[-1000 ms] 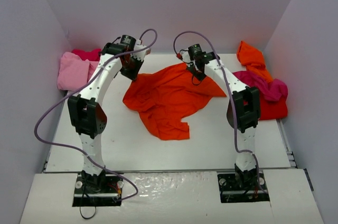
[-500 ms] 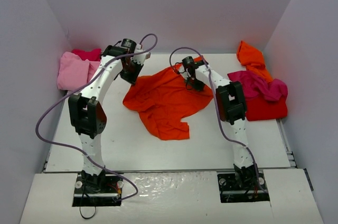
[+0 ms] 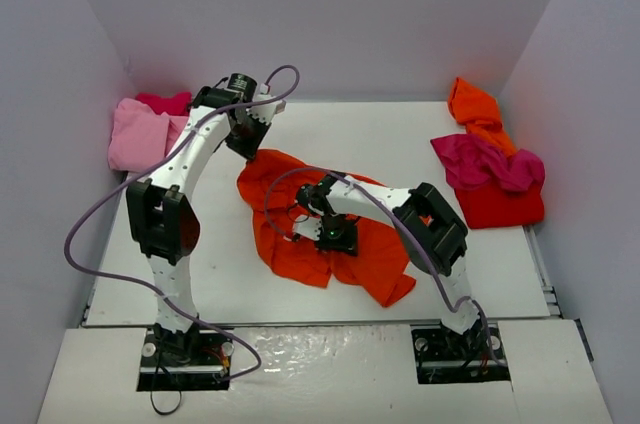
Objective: Fold and stack the t-shirts
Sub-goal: Flatten out the tshirt
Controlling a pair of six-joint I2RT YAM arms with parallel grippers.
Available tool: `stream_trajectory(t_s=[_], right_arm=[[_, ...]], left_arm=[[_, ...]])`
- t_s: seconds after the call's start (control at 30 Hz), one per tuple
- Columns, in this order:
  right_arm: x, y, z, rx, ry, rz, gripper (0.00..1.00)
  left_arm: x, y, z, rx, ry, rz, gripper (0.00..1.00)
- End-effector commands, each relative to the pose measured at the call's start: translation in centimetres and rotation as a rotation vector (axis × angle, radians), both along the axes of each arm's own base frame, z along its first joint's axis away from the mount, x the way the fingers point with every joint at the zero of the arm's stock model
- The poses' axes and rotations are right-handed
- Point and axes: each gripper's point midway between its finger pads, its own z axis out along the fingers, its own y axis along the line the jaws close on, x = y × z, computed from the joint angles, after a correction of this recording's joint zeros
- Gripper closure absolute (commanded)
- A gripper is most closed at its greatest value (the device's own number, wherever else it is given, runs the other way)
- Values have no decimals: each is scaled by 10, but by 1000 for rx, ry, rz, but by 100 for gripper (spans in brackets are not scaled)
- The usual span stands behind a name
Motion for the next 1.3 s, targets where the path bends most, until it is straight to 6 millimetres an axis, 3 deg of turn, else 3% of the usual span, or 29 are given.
stream_trajectory(t_s=[0.0, 0.1, 0.2, 0.3, 0.33, 0.4, 0.5, 0.67, 0.87, 1.13, 1.27], right_arm=[[10, 31, 46, 157, -37, -24, 93], [39, 34, 70, 185, -165, -56, 89], [72, 24, 111, 210, -324, -113, 85], [109, -2, 150, 234, -465, -217, 64], [130, -25, 165, 242, -514, -293, 62], [149, -53, 174, 255, -538, -384, 61], [163, -91, 160, 250, -505, -502, 61], [166, -129, 115, 292, -359, -602, 62], [168, -135, 67, 346, -192, -631, 62], [179, -126, 19, 388, -42, -631, 62], [173, -120, 2, 430, 74, -639, 62]], left_arm=[[-9, 18, 44, 23, -115, -19, 100], [-13, 27, 51, 68, -135, -28, 100], [-11, 46, 58, 118, -151, -3, 100], [-9, 64, 62, 117, -134, 30, 100], [-6, 71, 61, 112, -127, 46, 100], [-3, 82, 61, 99, -124, 68, 100], [-4, 88, 59, 86, -123, 77, 100], [-4, 90, 63, 94, -142, 78, 100], [-5, 88, 64, 91, -132, 75, 100], [-8, 87, 57, 90, -111, 79, 100], [-9, 88, 57, 99, -108, 80, 100]])
